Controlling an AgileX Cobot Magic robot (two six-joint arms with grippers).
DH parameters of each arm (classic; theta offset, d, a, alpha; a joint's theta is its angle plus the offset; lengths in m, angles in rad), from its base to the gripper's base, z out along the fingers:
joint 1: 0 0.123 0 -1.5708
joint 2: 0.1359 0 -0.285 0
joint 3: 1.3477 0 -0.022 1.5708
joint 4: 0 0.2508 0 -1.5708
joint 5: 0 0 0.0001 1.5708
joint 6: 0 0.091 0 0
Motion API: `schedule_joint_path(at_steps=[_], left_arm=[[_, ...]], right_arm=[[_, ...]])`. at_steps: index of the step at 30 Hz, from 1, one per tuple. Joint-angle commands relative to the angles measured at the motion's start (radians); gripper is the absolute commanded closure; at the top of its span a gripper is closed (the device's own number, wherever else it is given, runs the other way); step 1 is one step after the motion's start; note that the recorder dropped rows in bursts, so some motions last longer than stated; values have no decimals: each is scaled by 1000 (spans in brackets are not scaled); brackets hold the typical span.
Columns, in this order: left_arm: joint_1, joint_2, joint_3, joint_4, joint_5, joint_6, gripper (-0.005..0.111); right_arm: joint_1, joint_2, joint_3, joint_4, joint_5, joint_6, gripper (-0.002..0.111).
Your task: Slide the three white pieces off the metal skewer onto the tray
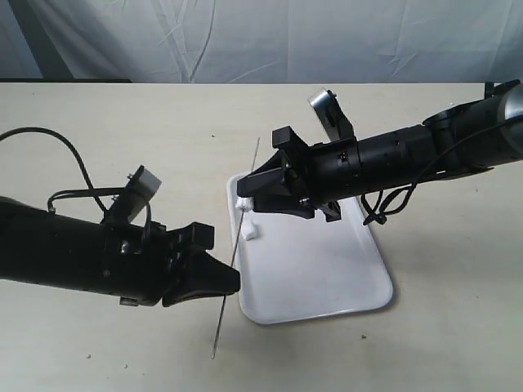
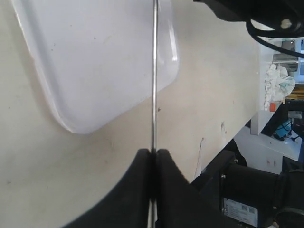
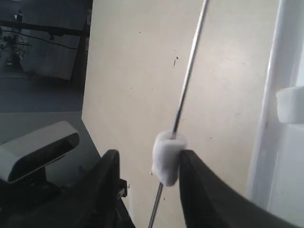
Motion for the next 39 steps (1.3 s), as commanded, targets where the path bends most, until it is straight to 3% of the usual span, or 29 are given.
schedule_joint_path(at_steps=[1,18,24,39], left_arm=[[-4,48,-10,-7,31,20,107],[-4,66,-64,-7,38,23,107],[-4,66,-64,-7,47,23,107],[-16,66,-64,-7,123,-8,107]], right_arm=[[-1,-1,-2,-74,-72,3,69],[-1,-1,-2,-64,-110,29,69],[-1,-1,-2,-62,-104,1,88],[-1,-1,-2,-57,-183,-4,88]])
